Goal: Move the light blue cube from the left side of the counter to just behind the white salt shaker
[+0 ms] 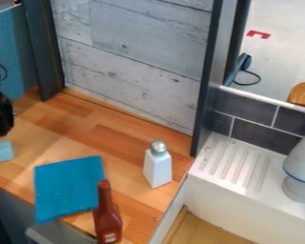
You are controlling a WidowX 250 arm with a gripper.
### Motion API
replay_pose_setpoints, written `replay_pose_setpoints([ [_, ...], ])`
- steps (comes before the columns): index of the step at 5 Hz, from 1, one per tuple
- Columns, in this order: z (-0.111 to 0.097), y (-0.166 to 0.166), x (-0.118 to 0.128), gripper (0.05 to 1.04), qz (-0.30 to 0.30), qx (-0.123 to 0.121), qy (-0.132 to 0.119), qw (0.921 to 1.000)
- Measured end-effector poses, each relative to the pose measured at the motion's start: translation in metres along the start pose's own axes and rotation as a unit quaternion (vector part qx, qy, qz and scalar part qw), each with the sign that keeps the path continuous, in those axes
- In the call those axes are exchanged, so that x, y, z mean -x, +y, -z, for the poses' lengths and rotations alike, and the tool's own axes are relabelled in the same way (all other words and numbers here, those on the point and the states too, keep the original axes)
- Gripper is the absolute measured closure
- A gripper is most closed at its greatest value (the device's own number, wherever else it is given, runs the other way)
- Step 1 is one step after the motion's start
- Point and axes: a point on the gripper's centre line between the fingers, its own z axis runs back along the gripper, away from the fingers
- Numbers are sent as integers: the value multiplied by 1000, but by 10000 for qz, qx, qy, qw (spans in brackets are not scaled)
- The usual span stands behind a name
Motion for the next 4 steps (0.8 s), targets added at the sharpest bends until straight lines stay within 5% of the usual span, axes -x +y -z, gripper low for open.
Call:
replay_pose_setpoints([
  [1, 10, -3, 5, 79, 10, 72, 161, 9998],
  [4, 27, -5, 6, 79, -473, 2, -106, 9988],
])
